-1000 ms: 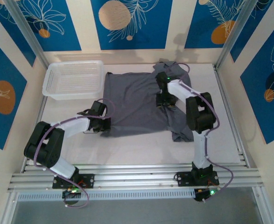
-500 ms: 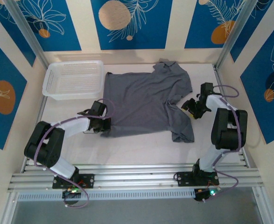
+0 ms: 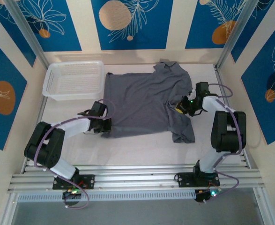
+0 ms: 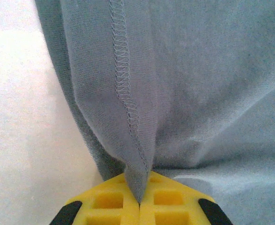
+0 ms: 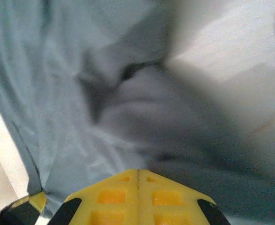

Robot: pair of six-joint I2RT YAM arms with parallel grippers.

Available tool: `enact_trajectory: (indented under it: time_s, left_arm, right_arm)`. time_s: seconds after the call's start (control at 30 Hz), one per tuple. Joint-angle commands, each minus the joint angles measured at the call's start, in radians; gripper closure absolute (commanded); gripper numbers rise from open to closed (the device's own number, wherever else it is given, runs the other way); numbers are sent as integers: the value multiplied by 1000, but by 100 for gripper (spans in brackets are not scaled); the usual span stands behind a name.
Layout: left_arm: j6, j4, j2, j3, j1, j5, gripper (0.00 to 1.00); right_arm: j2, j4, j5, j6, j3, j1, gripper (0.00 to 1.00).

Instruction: Fold the inside-out t-shirt

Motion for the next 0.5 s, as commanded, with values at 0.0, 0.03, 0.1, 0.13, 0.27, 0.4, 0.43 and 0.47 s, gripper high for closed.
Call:
enact_trajectory:
  time_s: [0.0, 0.03, 0.1, 0.13, 0.27, 0.4, 0.43, 0.47]
  left_arm:
    - [7, -26, -5, -5, 10, 1, 100]
    - [8, -25, -3, -5, 10, 2, 100]
    - [8, -22, 0, -5, 10, 5, 100]
    - [9, -23, 0, -3, 10, 8, 100]
    - [18, -25, -12, -9, 11, 21, 100]
    - [24, -4, -11, -13, 11, 52, 100]
    - [21, 0, -9, -12, 10, 54, 100]
    - [19, 3, -9, -13, 9, 53, 100]
  right_arm:
    - [-64, 37, -17, 76, -29, 150, 100]
    - [-57, 53, -3, 92, -33, 208, 100]
    - [-23, 46, 30, 105, -15, 298, 100]
    - [-22, 29, 68, 101, -7, 328, 100]
    - [-159, 17, 264, 115, -72, 267, 78]
    - [-224, 4, 381, 36, -137, 102, 34]
    - [-211, -3, 385, 13, -139, 59, 30]
    - [-192, -11, 379, -10, -135, 28, 28]
